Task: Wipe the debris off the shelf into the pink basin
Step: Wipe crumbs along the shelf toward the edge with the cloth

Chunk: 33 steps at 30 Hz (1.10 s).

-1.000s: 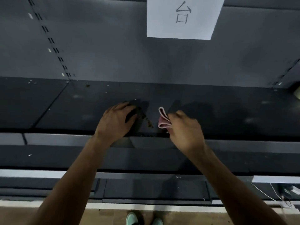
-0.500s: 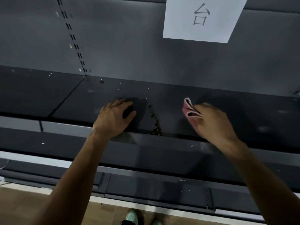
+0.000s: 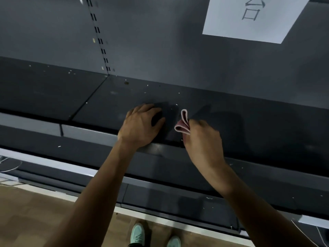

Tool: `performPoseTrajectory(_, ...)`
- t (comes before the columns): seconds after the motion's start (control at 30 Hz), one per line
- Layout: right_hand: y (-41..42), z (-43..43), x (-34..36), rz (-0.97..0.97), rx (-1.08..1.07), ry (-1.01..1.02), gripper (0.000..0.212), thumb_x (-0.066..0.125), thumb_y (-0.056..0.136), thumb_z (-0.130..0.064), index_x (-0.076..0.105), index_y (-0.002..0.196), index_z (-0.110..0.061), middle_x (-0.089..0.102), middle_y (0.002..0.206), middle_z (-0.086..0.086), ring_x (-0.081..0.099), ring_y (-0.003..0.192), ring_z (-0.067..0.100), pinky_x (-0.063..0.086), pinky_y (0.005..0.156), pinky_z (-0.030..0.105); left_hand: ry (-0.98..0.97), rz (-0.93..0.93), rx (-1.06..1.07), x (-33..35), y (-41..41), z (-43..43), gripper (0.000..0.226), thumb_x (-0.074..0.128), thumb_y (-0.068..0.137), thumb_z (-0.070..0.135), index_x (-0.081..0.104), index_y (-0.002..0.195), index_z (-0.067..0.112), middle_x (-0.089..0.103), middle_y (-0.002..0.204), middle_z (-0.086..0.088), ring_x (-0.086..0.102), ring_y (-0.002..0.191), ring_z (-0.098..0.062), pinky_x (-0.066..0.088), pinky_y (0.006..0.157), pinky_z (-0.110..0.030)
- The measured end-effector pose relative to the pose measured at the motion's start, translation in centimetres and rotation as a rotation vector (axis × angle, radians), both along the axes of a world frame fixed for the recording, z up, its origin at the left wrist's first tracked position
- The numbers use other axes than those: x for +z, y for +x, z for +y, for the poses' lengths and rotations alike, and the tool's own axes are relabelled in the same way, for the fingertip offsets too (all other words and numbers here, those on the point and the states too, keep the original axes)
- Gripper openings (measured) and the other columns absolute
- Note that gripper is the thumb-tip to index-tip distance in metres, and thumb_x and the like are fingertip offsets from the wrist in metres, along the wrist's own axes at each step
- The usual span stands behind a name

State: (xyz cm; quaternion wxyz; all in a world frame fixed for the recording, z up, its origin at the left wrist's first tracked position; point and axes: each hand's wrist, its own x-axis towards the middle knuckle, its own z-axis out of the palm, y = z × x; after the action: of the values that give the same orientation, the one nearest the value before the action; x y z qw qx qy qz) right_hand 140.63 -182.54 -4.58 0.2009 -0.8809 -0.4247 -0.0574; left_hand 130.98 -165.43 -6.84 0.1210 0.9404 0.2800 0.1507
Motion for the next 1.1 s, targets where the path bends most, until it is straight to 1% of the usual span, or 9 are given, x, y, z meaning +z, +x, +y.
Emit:
performPoseTrajectory(0.1,0.1,1.9,0.4,0.133,0.041,0.076,0.014,0.057,0.093,-0.024,0.06,0.081,-0.017,0.058,0.073,-0.004,0.057,0.06,0.011,0.03,0.05,0.011,-0.029,-0.024,-0.033,-0.2,-0.3,0.5,0.046,0.049,0.095,0.047,0.056,0.134,0.025,0.049,0.144,-0.001,0.045,0.131,-0.026,0.032,0.108,-0.043)
performPoseTrajectory(0.27,4.1,0.5,3.4,0.215,0.132,0.105,0.02,0.053,0.095,-0.025,0.055,0.075,-0.021,0.058,0.069,-0.008,0.053,0.06,0.005,0.035,0.051,0.021,-0.069,-0.045,-0.091,-0.3,-1.0,1.7,0.049,0.044,0.093,0.05,0.055,0.135,0.026,0.05,0.144,-0.002,0.045,0.134,-0.023,0.035,0.111,-0.044)
performPoseTrajectory(0.4,7.7,-2.2,4.6,0.26,0.291,-0.082,0.021,0.055,0.089,-0.007,0.055,0.078,-0.025,0.06,0.072,-0.006,0.057,0.067,0.01,0.045,0.061,0.034,-0.051,-0.051,-0.097,-0.6,-1.0,1.6,0.046,0.046,0.096,0.047,0.054,0.135,0.025,0.049,0.145,-0.004,0.044,0.134,-0.025,0.034,0.111,-0.045)
performPoseTrajectory(0.53,9.0,-4.2,5.3,0.195,0.501,-0.201,0.023,0.04,0.071,-0.003,0.045,0.077,-0.025,0.05,0.077,-0.009,0.053,0.071,0.018,0.046,0.064,0.042,-0.046,-0.048,-0.088,-0.7,-1.0,1.5,0.045,0.048,0.097,0.046,0.054,0.136,0.025,0.049,0.145,-0.005,0.043,0.135,-0.026,0.033,0.112,-0.045)
performPoseTrajectory(0.67,9.7,-5.3,4.6,0.228,0.622,-0.328,0.062,0.037,0.061,0.004,0.067,0.102,-0.032,0.055,0.101,-0.018,0.059,0.091,0.005,0.049,0.077,0.03,-0.036,-0.042,-0.066,-0.4,-0.8,1.1,0.045,0.049,0.097,0.047,0.056,0.135,0.025,0.049,0.145,-0.005,0.043,0.134,-0.026,0.031,0.111,-0.043)
performPoseTrajectory(0.73,9.5,-5.6,3.6,0.261,0.664,-0.371,0.073,0.041,0.062,0.01,0.067,0.111,-0.038,0.052,0.107,-0.02,0.057,0.096,0.003,0.048,0.078,0.024,-0.031,-0.037,-0.053,-0.2,-0.7,0.8,0.044,0.05,0.097,0.046,0.056,0.135,0.025,0.049,0.145,-0.004,0.043,0.134,-0.026,0.031,0.111,-0.042)
performPoseTrajectory(0.8,9.4,-5.5,2.8,0.303,0.698,-0.367,0.071,0.047,0.068,0.014,0.063,0.112,-0.04,0.048,0.107,-0.022,0.055,0.095,0.005,0.046,0.075,0.023,-0.025,-0.029,-0.036,-0.1,-0.6,0.6,0.045,0.05,0.096,0.046,0.055,0.135,0.025,0.048,0.145,-0.003,0.043,0.133,-0.026,0.03,0.111,-0.042)
performPoseTrajectory(0.93,9.0,-4.5,1.9,0.297,0.782,-0.336,0.039,0.059,0.083,0.008,0.066,0.101,-0.026,0.046,0.104,-0.018,0.054,0.093,0.008,0.045,0.075,0.023,0.0,-0.009,-0.02,-0.1,-0.4,0.4,0.045,0.048,0.096,0.048,0.053,0.136,0.028,0.047,0.145,-0.001,0.043,0.133,-0.025,0.031,0.109,-0.041)
performPoseTrajectory(1.1,6.7,-0.7,1.2,0.203,0.859,-0.262,0.044,0.056,0.082,0.007,0.066,0.108,-0.027,0.042,0.105,-0.016,0.049,0.086,0.007,0.047,0.069,0.033,0.006,0.008,0.007,0.0,-0.2,0.6,0.044,0.044,0.097,0.049,0.052,0.136,0.031,0.047,0.144,0.004,0.044,0.13,-0.022,0.032,0.106,-0.04)
